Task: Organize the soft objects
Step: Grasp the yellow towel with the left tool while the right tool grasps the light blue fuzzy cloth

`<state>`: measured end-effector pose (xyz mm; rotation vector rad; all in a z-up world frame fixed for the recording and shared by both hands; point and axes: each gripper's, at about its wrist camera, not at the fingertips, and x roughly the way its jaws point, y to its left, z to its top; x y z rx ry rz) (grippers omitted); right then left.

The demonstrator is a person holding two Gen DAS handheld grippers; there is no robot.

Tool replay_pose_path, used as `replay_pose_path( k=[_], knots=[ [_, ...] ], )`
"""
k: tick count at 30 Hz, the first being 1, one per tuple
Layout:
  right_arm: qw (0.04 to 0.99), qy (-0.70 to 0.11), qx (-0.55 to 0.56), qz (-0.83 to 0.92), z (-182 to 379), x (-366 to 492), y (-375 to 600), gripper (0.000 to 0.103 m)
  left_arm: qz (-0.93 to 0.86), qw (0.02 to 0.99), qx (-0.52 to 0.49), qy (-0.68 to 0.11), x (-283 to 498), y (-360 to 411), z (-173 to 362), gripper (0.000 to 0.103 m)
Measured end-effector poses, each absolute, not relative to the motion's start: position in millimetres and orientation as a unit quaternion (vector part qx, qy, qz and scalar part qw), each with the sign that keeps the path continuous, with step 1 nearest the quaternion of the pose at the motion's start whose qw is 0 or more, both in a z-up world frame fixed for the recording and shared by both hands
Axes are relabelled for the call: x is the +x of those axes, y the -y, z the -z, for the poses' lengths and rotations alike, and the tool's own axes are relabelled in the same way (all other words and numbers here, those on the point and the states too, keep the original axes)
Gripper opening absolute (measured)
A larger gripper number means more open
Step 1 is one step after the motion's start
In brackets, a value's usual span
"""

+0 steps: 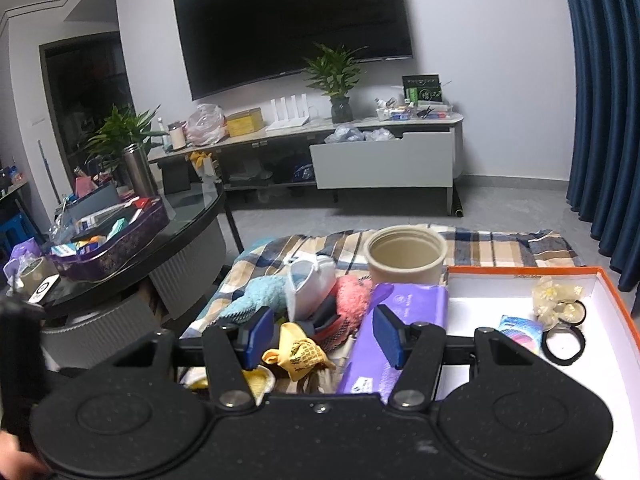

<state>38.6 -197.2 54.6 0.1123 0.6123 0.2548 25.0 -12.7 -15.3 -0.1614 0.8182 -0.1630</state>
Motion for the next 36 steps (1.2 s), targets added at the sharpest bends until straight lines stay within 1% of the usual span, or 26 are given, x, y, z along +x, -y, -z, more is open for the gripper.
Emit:
replay_pose_path(
  k=[4, 11, 15, 22, 25, 32, 36],
  knots=[
    [0.939, -0.313, 0.043, -0.137, -47, 40, 187, 0.067, 0.089, 0.916, -0.084, -0.383, 4, -2, 2, 0.013],
    [0.924, -0.345, 0.017, -0.161, -28, 40, 157, 0.067, 0.052, 0.922, -0.108, -0.368, -16, -36, -8, 0.013],
    [0.917, -0.359, -0.012, -0.174, -15, 39, 133, 0.067, 0.034, 0.924, -0.123, -0.361, -14, -49, -8, 0.013],
    [0.906, -0.387, -0.006, -0.172, 11, 42, 102, 0.067, 0.028, 0.925, -0.130, -0.356, -8, -62, -5, 0.013],
    [0.909, -0.381, 0.004, -0.167, 10, 51, 93, 0.067, 0.027, 0.925, -0.128, -0.355, -8, -66, -5, 0.013],
    [0.923, -0.357, 0.029, -0.140, -5, 100, 78, 0.078, 0.010, 0.928, -0.131, -0.348, 6, -82, -8, 0.013],
    [0.917, -0.374, 0.063, -0.123, -1, 136, 76, 0.079, 0.006, 0.934, -0.124, -0.336, 24, -87, -18, 0.013]
  ],
)
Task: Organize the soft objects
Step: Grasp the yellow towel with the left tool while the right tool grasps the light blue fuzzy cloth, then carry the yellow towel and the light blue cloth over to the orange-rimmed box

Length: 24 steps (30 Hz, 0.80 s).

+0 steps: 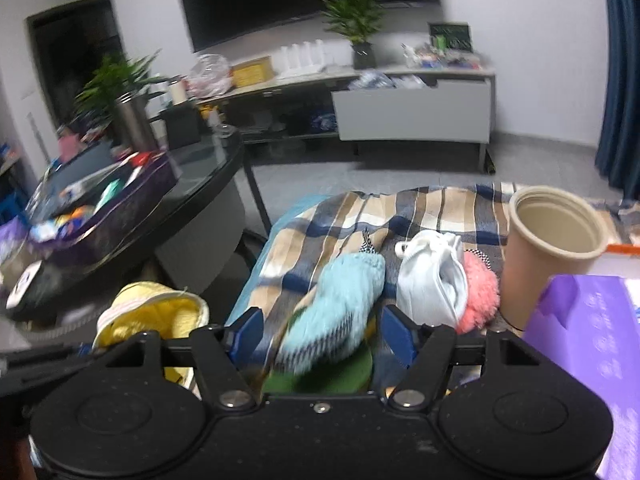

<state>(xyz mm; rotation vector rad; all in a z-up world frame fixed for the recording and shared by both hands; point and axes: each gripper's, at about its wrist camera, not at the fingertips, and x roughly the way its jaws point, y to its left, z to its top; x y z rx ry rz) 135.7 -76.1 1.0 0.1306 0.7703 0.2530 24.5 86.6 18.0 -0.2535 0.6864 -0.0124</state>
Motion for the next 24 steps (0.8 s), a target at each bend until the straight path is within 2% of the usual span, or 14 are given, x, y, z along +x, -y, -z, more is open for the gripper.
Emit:
replay_pose_path(
  k=[4, 8, 10, 12, 14, 24],
  knots=[
    [0.902, -0.410, 0.090, -0.106, 13, 171, 75, 0.079, 0.001, 0.935, -0.122, -0.334, 47, -92, -21, 0.013],
    [0.892, -0.438, 0.091, -0.070, 33, 194, 72, 0.085, 0.002, 0.935, -0.119, -0.335, 64, -93, -21, 0.013],
    [0.882, -0.455, 0.095, -0.084, 43, 202, 70, 0.078, 0.003, 0.934, -0.117, -0.339, 70, -94, -18, 0.013],
    [0.881, -0.462, 0.070, -0.075, 48, 203, 64, 0.050, 0.003, 0.932, -0.116, -0.343, 75, -94, -15, 0.013],
    [0.892, -0.443, 0.048, -0.077, 45, 197, 60, 0.044, 0.002, 0.930, -0.114, -0.348, 79, -93, -12, 0.013],
    [0.932, -0.347, 0.038, -0.096, -21, 149, 82, 0.042, 0.007, 0.930, -0.124, -0.347, 78, -87, -21, 0.013]
  ],
)
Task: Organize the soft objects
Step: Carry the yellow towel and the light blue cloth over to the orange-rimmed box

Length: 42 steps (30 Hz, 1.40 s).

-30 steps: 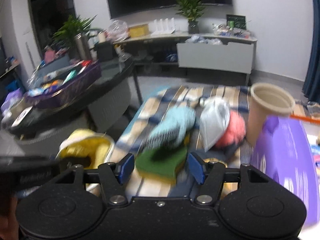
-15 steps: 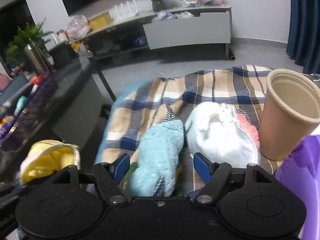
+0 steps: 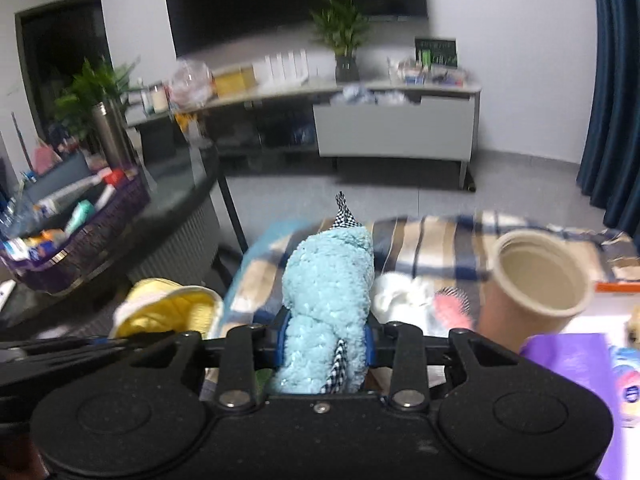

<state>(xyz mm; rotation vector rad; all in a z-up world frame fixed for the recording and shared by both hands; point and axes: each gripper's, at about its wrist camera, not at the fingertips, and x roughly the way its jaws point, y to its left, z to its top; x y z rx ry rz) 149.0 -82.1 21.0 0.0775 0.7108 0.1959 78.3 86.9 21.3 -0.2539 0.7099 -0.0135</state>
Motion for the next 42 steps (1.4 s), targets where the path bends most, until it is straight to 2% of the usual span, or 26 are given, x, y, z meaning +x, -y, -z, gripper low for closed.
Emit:
replay_pose_path(
  k=[20, 42],
  knots=[
    [0.949, -0.297, 0.009, -0.103, -76, 70, 143, 0.042, 0.020, 0.941, -0.112, -0.318, 49, -25, -61, 0.013],
    [0.955, -0.281, 0.020, -0.094, -89, 40, 196, 0.042, 0.044, 0.944, -0.068, -0.319, 38, 34, -75, 0.013]
  ],
)
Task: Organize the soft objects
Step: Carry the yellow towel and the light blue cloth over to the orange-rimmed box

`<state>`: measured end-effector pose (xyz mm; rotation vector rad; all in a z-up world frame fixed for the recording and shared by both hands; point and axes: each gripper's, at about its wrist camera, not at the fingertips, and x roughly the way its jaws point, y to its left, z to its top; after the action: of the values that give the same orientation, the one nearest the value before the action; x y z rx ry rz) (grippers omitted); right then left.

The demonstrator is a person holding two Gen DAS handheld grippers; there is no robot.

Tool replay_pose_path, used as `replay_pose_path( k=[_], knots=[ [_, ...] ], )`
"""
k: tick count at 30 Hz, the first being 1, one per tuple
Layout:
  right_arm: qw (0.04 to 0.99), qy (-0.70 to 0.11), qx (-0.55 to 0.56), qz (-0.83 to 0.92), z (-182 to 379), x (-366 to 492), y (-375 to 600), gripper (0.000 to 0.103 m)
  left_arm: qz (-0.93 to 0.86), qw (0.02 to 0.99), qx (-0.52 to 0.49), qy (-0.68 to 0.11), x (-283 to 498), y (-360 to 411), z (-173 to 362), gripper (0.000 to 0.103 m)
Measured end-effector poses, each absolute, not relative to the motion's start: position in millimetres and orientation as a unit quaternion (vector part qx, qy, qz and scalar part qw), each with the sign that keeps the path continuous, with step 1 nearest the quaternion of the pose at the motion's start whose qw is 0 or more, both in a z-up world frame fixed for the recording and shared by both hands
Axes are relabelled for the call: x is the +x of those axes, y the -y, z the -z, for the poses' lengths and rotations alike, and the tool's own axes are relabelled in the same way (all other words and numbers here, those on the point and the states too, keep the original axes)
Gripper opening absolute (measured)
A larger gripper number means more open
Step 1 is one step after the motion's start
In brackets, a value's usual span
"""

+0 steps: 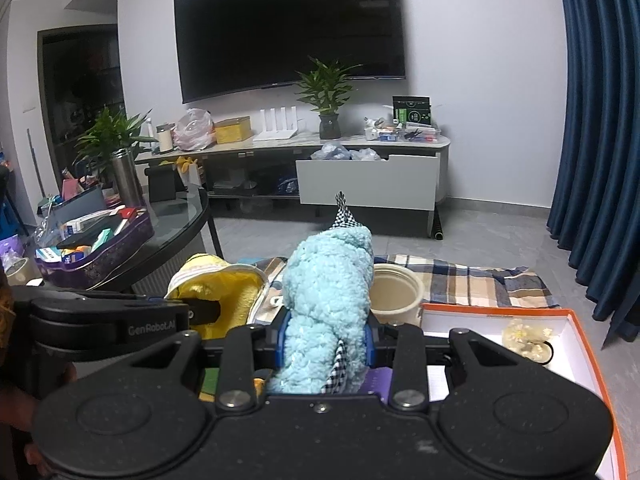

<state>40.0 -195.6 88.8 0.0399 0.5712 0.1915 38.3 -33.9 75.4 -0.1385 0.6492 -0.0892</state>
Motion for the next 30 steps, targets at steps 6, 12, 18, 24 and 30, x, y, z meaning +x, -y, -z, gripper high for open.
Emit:
replay_pose_path(
  k=[6, 12, 18, 24, 30],
  knots=[
    [0.957, -0.278, 0.023, -0.084, -90, 36, 211, 0.042, 0.057, 0.944, -0.058, -0.320, 40, 47, -74, 0.013],
    [0.957, -0.278, 0.029, -0.074, -90, 34, 224, 0.042, 0.069, 0.943, -0.055, -0.321, 42, 59, -73, 0.013],
    [0.958, -0.276, 0.033, -0.064, -90, 32, 235, 0.042, 0.081, 0.942, -0.052, -0.322, 43, 69, -72, 0.013],
    [0.960, -0.272, 0.037, -0.052, -91, 31, 245, 0.042, 0.092, 0.941, -0.050, -0.323, 44, 81, -73, 0.013],
    [0.961, -0.270, 0.043, -0.038, -90, 29, 258, 0.043, 0.104, 0.939, -0.045, -0.325, 47, 93, -72, 0.013]
  ],
)
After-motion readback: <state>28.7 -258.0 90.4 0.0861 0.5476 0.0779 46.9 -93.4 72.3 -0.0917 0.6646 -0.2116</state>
